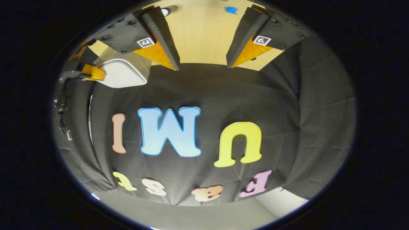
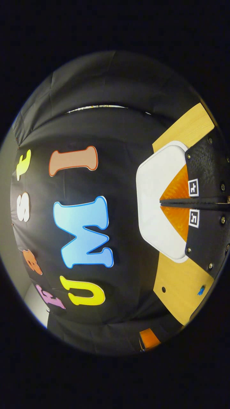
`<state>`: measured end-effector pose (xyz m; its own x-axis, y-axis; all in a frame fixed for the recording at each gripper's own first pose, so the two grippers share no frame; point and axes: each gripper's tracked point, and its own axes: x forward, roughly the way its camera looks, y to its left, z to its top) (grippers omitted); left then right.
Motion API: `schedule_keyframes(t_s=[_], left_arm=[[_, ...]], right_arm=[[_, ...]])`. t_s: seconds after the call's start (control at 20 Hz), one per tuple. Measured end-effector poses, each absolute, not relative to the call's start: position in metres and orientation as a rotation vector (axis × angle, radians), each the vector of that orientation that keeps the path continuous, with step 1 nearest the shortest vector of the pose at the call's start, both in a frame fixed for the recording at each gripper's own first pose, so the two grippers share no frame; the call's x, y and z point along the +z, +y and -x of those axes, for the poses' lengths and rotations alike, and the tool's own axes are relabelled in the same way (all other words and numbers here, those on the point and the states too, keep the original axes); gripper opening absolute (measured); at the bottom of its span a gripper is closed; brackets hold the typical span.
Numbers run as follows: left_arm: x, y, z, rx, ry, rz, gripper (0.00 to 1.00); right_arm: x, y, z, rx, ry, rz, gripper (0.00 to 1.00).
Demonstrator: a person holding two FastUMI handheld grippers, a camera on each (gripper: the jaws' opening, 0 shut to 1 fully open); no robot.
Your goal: Press the lid of the desktop garbage bin to open it, pick up the crumpled paper on the desktop and throw it into the bin, then pick up the pop can on the desktop and drop it into the bin, and finally close the garbage bin lid.
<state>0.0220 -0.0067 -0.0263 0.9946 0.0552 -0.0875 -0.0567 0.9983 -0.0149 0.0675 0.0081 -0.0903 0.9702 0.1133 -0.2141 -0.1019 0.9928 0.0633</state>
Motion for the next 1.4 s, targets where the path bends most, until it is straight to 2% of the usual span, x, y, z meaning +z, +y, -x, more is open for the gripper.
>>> schedule_keyframes(t_s=[0.55,1.4], left_arm=[[-0.021,-0.013,-0.009,0.047,0.071,0.018,0.96],[-0.033,-0.004,0.004,0.055,0.080,0.036,0.96]], right_arm=[[-0.012,0.002,-0.040,0.091,0.046,-0.131,0.00],[-0.011,0.004,-0.031,0.123,0.058,-0.122,0.00]])
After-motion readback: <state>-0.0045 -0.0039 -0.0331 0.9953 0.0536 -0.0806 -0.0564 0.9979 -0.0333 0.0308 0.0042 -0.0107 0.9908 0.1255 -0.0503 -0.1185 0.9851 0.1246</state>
